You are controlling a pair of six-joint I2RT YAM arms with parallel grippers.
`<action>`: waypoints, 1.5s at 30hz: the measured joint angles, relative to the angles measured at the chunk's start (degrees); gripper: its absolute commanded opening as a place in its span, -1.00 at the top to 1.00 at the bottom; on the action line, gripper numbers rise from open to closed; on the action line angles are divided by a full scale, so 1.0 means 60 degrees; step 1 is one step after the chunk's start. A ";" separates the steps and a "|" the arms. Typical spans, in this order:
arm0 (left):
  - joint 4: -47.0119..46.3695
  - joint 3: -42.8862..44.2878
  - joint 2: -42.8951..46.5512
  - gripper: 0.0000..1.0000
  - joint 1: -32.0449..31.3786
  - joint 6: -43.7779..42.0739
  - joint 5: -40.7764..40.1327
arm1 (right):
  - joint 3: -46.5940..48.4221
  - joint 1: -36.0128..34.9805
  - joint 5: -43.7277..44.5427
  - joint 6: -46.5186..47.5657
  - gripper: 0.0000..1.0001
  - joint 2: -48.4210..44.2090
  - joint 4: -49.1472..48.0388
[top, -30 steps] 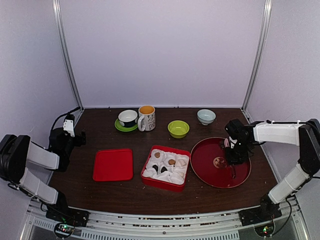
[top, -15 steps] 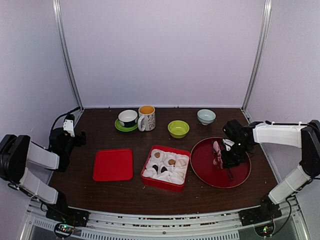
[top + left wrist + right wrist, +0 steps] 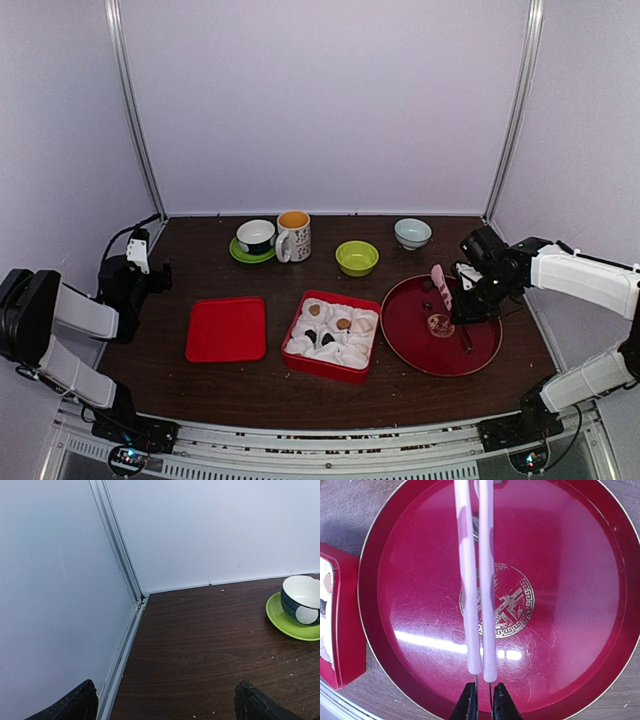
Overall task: Pack the chocolate
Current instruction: Adjust the fake chocolate on the plate.
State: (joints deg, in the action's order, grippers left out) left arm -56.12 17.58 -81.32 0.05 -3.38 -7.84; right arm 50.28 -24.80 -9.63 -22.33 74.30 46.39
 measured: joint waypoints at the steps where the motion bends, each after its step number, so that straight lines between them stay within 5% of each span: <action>1: 0.0000 0.0000 0.0000 -0.96 0.0000 0.0000 0.0000 | 0.0000 0.0000 0.0004 0.0000 0.76 0.0000 0.0036; 45: 0.0000 0.0000 0.0000 -0.96 0.0000 0.0000 0.0004 | 0.0004 0.0186 0.1344 -0.0353 0.75 -0.0127 0.0321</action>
State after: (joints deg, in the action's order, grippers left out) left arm -56.12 17.58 -81.32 0.05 -3.38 -7.81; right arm 50.30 -23.68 -1.56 -24.45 73.54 48.31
